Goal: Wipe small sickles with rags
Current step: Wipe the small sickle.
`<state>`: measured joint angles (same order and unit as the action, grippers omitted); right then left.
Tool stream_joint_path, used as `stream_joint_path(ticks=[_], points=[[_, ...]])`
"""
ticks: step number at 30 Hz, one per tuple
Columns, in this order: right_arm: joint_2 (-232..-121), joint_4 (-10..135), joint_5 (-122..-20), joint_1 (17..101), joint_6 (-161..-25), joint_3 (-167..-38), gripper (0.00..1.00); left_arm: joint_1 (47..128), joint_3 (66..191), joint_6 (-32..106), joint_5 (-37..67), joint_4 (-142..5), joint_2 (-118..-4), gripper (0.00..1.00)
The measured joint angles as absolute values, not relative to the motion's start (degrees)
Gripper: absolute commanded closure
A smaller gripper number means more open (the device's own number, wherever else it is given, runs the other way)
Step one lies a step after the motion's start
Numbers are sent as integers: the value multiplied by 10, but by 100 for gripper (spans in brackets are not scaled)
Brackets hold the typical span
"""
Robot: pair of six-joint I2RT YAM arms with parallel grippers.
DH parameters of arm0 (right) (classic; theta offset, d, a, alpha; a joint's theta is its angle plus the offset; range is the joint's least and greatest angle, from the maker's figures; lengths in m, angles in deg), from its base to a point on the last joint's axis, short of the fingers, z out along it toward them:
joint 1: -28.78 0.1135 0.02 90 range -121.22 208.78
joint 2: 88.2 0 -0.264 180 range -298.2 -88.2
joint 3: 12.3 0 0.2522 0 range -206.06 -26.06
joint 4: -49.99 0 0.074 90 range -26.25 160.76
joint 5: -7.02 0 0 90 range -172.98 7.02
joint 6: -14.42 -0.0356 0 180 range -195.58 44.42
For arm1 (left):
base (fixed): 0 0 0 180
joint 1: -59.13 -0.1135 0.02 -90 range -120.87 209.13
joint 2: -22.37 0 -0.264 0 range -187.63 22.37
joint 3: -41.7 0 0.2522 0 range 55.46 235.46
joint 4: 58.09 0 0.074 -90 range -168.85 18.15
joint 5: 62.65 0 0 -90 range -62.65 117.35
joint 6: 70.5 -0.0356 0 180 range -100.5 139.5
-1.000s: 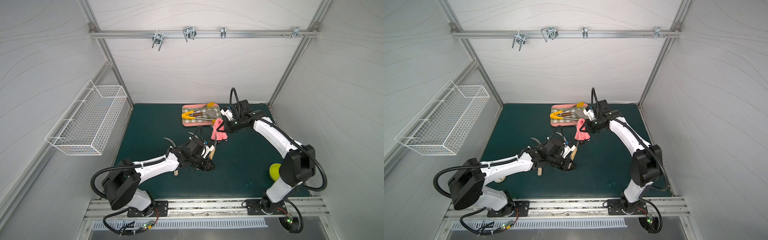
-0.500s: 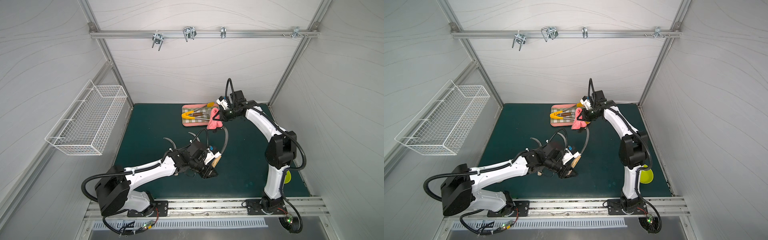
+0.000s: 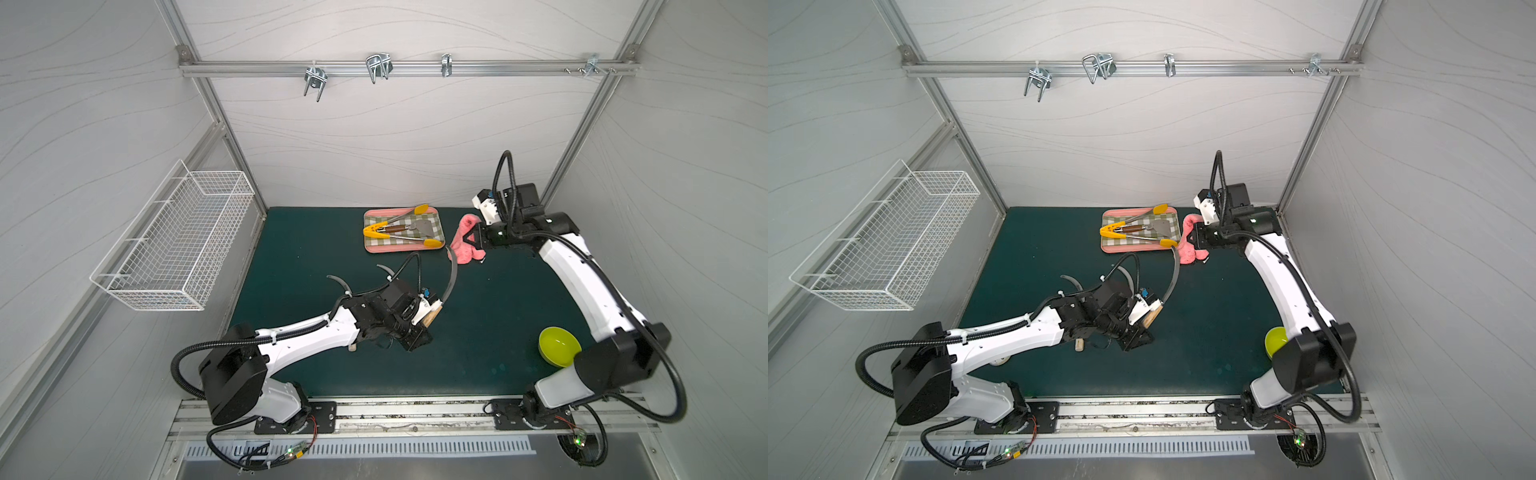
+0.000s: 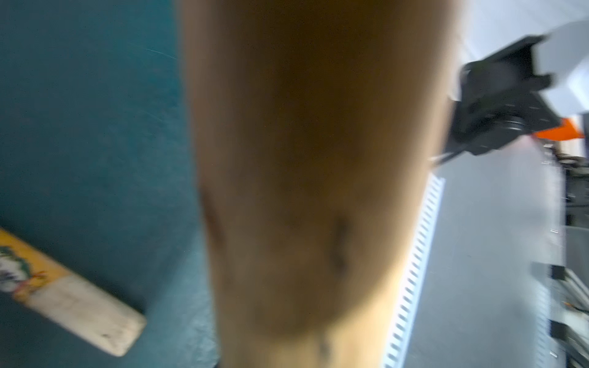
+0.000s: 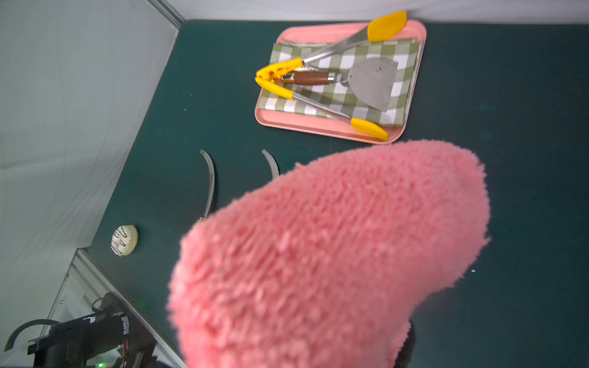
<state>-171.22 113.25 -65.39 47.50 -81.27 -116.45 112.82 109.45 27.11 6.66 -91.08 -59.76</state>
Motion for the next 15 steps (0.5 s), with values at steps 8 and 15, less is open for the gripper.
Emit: stream_joint_path(ticks=[8, 15], points=[[-1665, 1166, -706, 583, -832, -1094, 96, 1128, 1119, 259, 134, -931, -630, 100], [-1671, 1183, -735, 645, -872, -1057, 95, 1128, 1129, 257, 177, -951, -642, 100]])
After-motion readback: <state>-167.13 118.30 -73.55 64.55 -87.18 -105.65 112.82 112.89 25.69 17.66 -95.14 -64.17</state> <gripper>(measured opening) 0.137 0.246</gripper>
